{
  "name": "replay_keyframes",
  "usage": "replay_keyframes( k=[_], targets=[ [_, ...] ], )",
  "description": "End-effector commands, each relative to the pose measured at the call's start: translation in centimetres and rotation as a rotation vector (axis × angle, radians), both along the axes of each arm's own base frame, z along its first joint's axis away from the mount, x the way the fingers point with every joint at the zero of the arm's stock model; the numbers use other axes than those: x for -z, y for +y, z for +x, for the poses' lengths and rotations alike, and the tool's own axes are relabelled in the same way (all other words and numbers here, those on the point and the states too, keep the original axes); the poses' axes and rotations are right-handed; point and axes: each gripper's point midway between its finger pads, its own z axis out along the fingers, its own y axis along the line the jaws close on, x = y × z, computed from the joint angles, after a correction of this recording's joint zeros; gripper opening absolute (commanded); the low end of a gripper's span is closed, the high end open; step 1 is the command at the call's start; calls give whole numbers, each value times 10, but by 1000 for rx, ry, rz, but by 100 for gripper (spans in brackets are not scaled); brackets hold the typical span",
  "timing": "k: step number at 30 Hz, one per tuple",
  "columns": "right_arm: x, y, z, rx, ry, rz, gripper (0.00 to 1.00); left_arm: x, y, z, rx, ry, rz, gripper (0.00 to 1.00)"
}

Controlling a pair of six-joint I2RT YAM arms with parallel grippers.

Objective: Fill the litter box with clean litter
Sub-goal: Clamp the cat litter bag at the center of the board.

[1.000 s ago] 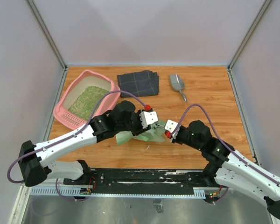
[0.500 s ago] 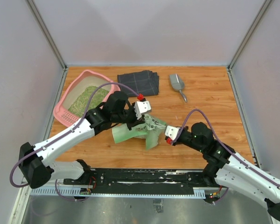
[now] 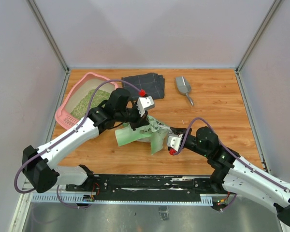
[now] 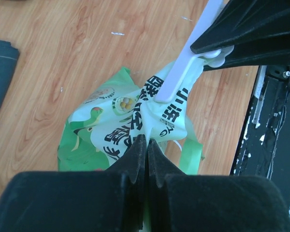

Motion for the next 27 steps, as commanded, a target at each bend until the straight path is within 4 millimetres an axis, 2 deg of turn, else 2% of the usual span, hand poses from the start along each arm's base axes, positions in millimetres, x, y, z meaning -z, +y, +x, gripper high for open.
replay_keyframes(
  k=[1, 5, 12, 18, 21, 24, 25, 27],
  targets=[
    [-19, 10, 1, -55, -143, 20, 1, -44, -14, 0, 35, -9, -136, 0],
    [-22, 12, -1, -76, -206, 72, 1, -45, -13, 3, 23, 21, -161, 0],
    [-28, 15, 0, -95, -306, 58, 1, -43, -8, 10, -15, 101, -188, 0],
    [-43, 25, -2, -139, -423, 29, 1, -42, -9, 10, -32, 139, -196, 0],
    [-40, 29, -2, -148, -437, -4, 1, -41, -7, 11, -46, 153, -194, 0],
    [-43, 26, 3, -88, -432, 41, 1, -37, -5, 11, -46, 139, -182, 0],
    [-32, 26, 7, -79, -397, -7, 1, -37, -4, 12, -48, 130, -183, 0],
    [-23, 28, 14, -62, -351, -72, 1, -36, -4, 11, -44, 129, -184, 0]
  ],
)
